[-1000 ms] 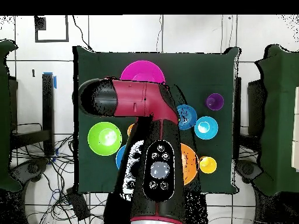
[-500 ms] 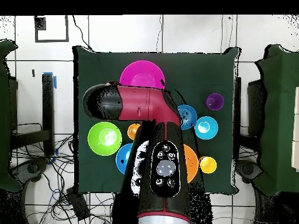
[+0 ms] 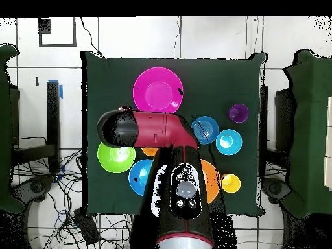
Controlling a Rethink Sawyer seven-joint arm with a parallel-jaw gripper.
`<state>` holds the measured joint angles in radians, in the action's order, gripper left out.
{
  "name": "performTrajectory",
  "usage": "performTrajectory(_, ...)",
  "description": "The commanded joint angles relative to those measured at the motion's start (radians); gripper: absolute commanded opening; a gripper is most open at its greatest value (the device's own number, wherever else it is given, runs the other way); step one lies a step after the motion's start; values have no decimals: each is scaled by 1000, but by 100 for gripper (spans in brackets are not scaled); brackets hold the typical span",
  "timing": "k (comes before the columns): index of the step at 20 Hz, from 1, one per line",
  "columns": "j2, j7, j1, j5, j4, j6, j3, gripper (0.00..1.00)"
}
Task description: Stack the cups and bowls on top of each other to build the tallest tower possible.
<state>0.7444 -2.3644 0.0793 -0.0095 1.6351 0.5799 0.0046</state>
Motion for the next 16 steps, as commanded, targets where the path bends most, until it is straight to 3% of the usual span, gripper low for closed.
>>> performTrajectory(1,-20,56,36,-52,159,-104,125,100)
performTrajectory(10,-53,25,19,-71,166,-158,112,100)
performTrajectory(16,-41,97,74,-71,144,-90,137,100)
